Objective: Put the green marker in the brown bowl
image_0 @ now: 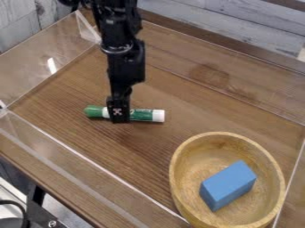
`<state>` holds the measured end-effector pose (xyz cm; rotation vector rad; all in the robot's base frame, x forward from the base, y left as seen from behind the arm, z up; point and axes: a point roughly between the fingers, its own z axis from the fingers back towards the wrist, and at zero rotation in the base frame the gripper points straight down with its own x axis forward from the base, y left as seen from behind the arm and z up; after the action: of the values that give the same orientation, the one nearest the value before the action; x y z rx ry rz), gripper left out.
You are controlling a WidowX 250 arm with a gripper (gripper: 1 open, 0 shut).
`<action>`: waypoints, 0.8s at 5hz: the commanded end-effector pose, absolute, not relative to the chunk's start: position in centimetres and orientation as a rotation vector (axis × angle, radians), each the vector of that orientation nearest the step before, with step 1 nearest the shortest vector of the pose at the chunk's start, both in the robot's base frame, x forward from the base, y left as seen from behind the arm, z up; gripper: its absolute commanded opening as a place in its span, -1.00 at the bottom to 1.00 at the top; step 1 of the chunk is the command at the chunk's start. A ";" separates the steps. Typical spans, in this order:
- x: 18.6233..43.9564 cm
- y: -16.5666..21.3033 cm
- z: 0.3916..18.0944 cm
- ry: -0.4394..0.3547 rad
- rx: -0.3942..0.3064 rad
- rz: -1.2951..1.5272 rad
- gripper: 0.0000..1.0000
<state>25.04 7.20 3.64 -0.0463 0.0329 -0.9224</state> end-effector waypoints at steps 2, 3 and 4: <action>26.0 7.0 3.1 -0.001 -0.023 -0.929 1.00; 26.2 7.0 2.9 -0.001 -0.023 -0.928 -1.00; 26.3 6.9 3.2 0.004 -0.015 -0.935 -1.00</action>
<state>25.24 6.71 2.02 -0.0547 0.0428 -0.9237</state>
